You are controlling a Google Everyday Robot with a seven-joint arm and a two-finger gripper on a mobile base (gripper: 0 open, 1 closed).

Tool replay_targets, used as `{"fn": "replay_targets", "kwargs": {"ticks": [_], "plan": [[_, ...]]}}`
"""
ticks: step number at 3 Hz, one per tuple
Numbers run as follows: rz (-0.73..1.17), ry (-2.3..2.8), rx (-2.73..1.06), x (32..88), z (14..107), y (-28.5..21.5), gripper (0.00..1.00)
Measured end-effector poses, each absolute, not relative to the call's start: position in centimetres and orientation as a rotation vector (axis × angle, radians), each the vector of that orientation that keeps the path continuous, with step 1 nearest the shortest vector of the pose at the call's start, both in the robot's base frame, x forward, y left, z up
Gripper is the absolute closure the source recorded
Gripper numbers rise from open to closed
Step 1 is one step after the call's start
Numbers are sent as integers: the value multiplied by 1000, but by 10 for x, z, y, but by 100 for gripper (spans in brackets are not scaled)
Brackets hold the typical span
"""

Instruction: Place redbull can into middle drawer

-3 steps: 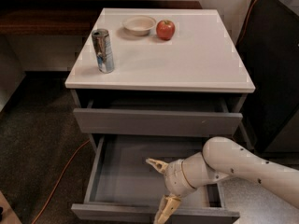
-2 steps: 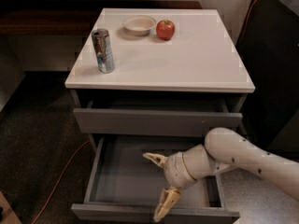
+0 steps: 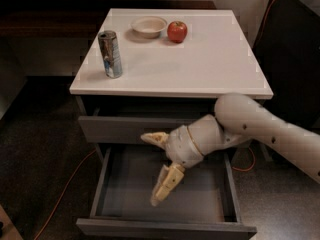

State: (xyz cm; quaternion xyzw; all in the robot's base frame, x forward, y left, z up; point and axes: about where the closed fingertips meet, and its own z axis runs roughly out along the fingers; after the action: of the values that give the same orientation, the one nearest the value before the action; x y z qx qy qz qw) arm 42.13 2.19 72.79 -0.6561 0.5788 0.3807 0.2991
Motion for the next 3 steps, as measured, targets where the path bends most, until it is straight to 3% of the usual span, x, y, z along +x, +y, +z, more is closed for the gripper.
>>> {"fn": "replay_targets", "kwargs": {"ticks": [1,3], "plan": [[1018,1568,-1689,430,766,40,0],[646,1736,-1542,465,816,63,0]]}}
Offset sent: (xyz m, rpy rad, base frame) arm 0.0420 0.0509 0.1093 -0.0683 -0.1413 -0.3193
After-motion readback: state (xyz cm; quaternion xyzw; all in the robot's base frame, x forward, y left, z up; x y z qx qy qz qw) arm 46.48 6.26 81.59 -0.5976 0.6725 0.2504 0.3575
